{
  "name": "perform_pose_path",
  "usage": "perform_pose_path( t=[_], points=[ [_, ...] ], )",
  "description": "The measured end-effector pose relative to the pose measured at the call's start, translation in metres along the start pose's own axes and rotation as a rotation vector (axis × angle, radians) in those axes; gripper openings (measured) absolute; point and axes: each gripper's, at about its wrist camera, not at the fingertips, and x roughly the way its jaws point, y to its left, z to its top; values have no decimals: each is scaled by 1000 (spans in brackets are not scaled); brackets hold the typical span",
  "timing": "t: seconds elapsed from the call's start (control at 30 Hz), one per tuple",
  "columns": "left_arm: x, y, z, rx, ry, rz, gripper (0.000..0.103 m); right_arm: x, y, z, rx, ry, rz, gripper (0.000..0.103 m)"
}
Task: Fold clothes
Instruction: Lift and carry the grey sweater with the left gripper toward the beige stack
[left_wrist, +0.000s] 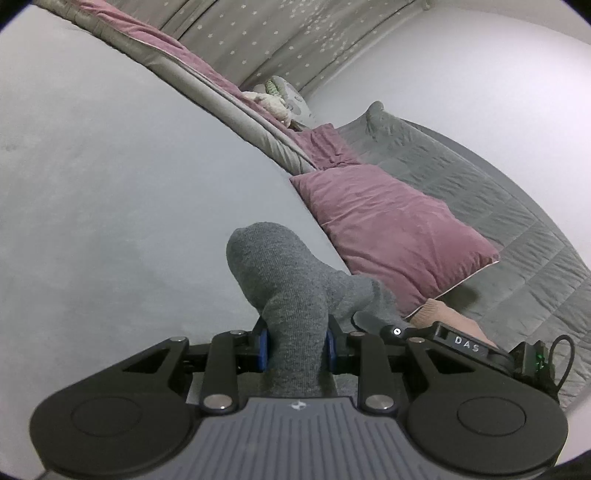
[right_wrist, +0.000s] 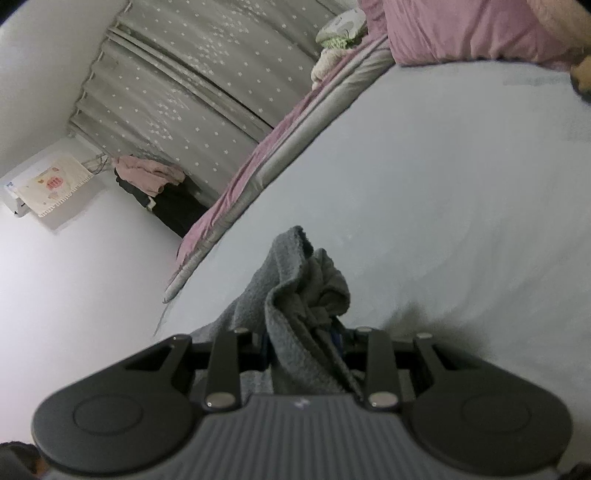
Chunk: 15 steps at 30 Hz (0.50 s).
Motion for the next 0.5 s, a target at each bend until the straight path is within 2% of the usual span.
perform_pose_path(
  t=[0.3,0.5],
  points=[
    [-13,-48,10,59,4,-12,25,-49,18,12,-3,-76,18,27],
    [-13,-92,20,106,7,-44,25,-91,34,35,-26,-135,16,27]
  ],
)
